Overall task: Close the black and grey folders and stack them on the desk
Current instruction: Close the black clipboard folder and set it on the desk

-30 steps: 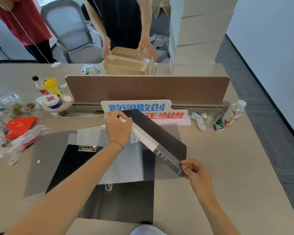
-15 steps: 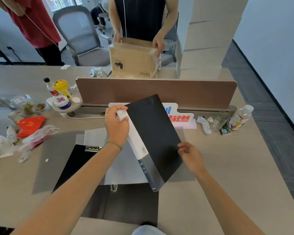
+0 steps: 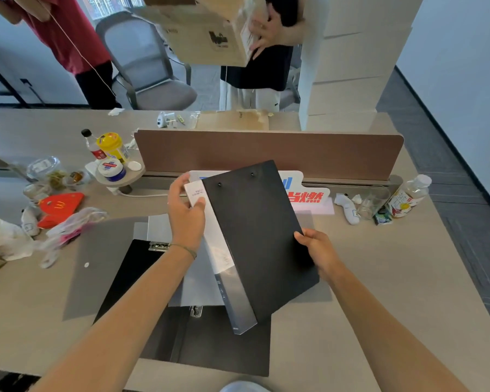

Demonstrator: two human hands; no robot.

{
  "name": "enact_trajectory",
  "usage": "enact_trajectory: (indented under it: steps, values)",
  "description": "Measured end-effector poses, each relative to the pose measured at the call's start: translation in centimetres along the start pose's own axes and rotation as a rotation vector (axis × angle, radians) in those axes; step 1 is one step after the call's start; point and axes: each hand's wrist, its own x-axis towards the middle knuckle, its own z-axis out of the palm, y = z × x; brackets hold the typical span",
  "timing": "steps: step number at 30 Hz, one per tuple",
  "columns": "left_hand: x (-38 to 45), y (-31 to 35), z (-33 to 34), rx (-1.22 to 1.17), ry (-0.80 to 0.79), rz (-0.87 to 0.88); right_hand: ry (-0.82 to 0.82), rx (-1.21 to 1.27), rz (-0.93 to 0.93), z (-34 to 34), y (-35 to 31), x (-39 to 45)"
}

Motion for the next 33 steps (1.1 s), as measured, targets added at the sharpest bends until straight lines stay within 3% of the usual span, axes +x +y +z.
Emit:
enact_trajectory:
  steps: [4, 8, 16, 21, 24, 28, 33]
  values:
    - [-0.8, -1.2, 1.0, -0.045, 0.019, -0.150, 0.089, 0.071, -0.054, -0.2, 1.2, -0.8]
    - [-3.9, -3.1, 3.0, 0.046, -0.169, -0.130, 0.201, 0.175, -0.140, -1.1, 2.0, -2.2]
    - [-10.1, -6.4, 9.9, 0.321, -0.407, -0.146, 0.468, 0.010, -0.223, -7.1, 4.8, -5.3]
    - [-14.2, -9.3, 15.0, 0.403, -0.587, -0.160, 0.556, -0.141, -0.194, -11.9, 8.8, -7.4]
    - [-17.2, -10.5, 18.2, 0.465, -0.687, -0.174, 0.592, -0.282, -0.070, -14.9, 12.0, -7.6]
    - [-20.9, -13.1, 22.5, 0.692, -0.762, -0.076, 0.590, -0.362, 0.008, -18.9, 16.3, -6.9]
    - [-24.0, -16.0, 26.0, 0.839, -0.862, -0.087, 0.574, -0.442, 0.072, -22.7, 20.2, -5.6]
